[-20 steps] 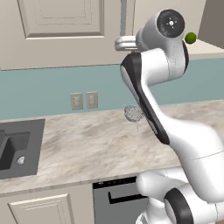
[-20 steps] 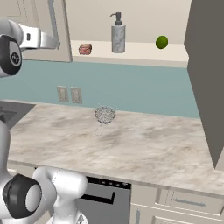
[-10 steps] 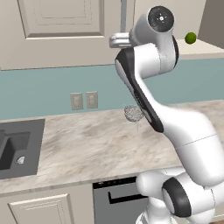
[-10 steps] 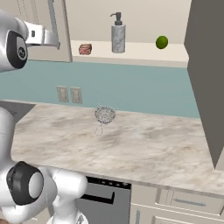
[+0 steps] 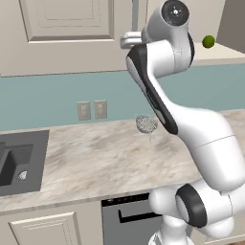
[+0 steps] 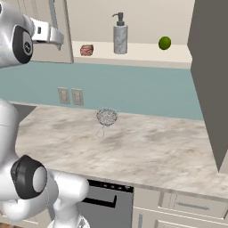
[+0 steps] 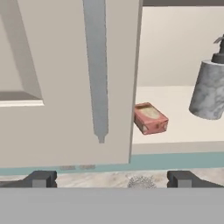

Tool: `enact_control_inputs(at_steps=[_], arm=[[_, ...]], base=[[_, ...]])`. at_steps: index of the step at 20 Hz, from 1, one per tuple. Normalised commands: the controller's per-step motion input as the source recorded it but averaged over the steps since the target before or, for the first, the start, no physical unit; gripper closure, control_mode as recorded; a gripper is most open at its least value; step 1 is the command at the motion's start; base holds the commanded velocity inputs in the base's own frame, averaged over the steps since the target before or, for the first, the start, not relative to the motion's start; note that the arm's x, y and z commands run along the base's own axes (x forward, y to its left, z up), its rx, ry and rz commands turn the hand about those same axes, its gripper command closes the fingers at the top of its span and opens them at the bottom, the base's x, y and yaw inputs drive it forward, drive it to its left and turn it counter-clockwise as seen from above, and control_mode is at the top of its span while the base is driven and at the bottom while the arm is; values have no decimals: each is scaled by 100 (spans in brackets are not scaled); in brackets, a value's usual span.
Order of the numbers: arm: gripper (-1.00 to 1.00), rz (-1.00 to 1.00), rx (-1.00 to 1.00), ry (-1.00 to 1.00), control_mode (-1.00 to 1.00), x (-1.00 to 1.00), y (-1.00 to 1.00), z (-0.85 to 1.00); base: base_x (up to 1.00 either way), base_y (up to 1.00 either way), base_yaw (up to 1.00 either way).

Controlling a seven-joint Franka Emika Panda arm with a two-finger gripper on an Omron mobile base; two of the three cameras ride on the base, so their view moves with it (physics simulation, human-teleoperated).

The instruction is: Pick the bar soap and soap dispenser from the cabinet and place them on the counter.

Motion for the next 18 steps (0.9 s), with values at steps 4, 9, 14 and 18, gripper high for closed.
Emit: enact_control_inputs(at_steps=[4,9,14,18], arm=[[-100,-1,0,0,-100,10,-15,-4],[-100,0,1,-3,-100,15,-1,-6],[-100,-2,-1,0,-100,21,20,-1],[-100,-3,0,1,-100,22,6,0]], base=[[0,0,0],[0,0,0],[0,0,0],[0,0,0]])
